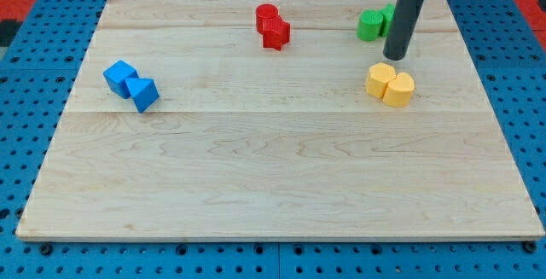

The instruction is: Push the yellow blocks towards the left side of the board

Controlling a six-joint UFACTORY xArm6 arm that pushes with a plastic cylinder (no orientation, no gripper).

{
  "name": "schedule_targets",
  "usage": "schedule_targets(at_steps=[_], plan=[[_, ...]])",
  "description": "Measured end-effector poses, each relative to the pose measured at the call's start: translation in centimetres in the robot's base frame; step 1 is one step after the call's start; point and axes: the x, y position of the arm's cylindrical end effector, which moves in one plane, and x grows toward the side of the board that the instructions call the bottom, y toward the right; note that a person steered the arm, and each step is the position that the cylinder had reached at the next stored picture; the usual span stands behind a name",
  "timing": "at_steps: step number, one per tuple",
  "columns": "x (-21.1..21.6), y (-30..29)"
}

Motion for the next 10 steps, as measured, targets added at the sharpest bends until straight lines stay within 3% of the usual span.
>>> schedule_targets(at_steps=[3,4,6,7,10], plan=[[4.6,5.0],[7.1,2.2],[8.1,-2.6],[11.6,-2.2],[8.2,-9.0]])
